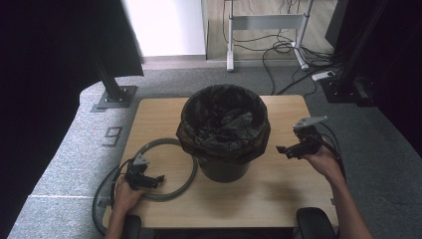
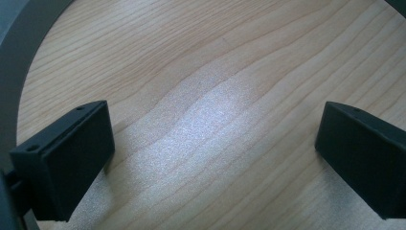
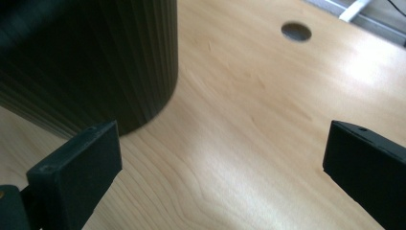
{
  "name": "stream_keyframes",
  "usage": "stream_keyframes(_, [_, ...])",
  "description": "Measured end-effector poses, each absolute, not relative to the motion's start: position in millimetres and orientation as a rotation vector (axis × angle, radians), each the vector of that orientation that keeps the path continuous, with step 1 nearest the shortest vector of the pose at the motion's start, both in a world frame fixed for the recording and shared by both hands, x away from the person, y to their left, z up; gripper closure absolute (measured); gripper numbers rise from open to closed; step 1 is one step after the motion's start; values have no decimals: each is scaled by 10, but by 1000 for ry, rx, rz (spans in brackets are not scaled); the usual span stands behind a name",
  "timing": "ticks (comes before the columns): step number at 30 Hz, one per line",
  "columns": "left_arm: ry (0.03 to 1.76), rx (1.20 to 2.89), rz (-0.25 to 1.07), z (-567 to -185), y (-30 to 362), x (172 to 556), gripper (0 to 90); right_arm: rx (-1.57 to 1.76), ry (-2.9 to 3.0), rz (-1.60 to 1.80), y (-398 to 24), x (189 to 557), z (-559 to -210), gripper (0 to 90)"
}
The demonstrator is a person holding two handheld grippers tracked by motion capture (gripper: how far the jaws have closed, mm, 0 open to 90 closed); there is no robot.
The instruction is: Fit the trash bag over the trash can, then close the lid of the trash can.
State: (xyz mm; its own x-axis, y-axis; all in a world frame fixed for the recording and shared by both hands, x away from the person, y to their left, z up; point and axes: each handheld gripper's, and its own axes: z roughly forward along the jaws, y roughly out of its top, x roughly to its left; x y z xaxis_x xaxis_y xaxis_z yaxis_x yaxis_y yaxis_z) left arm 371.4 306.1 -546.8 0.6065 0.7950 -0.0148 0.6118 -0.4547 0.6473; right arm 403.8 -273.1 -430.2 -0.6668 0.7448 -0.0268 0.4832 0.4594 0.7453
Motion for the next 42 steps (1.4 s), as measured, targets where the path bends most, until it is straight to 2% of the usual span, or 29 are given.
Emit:
stream_keyframes(9, [1107,2216,388,-5468,3059,3714,0,1105,2364,1005,-2753,3952,-4814,0])
stream_keyframes(19, [1107,2216,388,-5468,3059,3713,0,1159,2360,991,-2756,3829,-5232,0])
stream_keyframes(29, [1109,2216,388,-5467,3058,3713,0,1158,2394,904,-2763,3713,-5501,0])
stream_keyframes(36, [1132,2226,384,-5401,3019,3713,0,1183,2357,963,-2813,3686,-5552,0])
stream_keyframes(42, [1125,2154,410,-5263,3067,3694,0,1190,2321,986,-2813,3666,-5576,0])
